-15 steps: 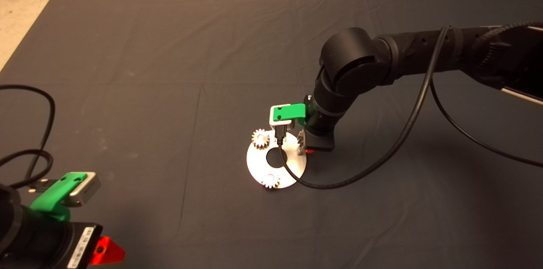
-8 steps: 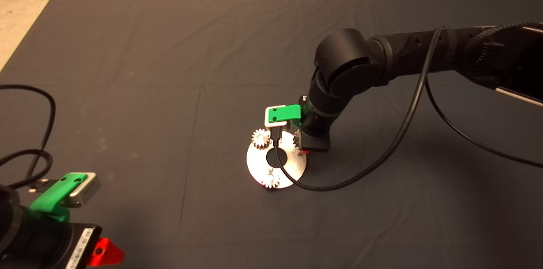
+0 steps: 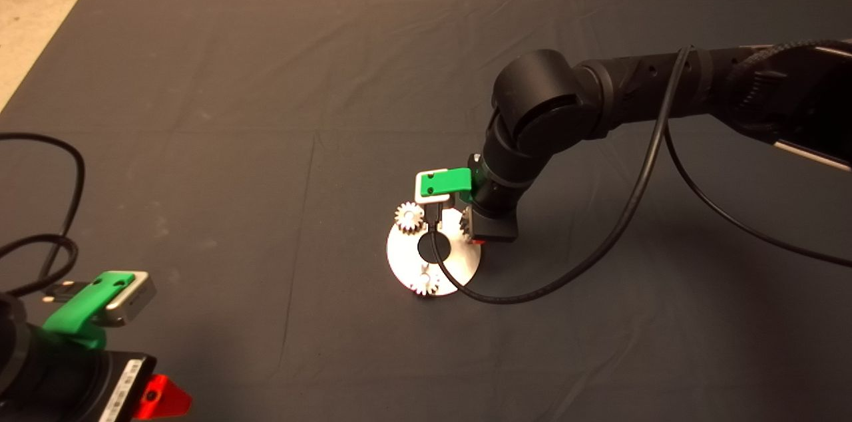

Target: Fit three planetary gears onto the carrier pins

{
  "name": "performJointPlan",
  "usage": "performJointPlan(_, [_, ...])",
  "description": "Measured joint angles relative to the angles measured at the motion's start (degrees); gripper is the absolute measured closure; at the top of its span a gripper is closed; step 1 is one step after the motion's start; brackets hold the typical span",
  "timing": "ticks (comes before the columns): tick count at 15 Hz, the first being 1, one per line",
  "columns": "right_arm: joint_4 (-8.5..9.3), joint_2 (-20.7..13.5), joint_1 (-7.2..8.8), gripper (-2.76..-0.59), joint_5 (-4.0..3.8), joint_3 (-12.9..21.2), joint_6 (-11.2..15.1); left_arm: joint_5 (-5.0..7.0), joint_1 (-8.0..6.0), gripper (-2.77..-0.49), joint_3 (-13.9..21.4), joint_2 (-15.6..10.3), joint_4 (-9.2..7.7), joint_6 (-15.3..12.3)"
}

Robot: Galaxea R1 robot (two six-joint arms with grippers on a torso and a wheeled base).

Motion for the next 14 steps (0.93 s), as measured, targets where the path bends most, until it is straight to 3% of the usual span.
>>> performJointPlan(14, [-0.02,-0.2,-1.28,-1.12,0.02,0.0,-0.1,-0.01,0.0,-2.48,0.0,-0.2,-0.02,0.5])
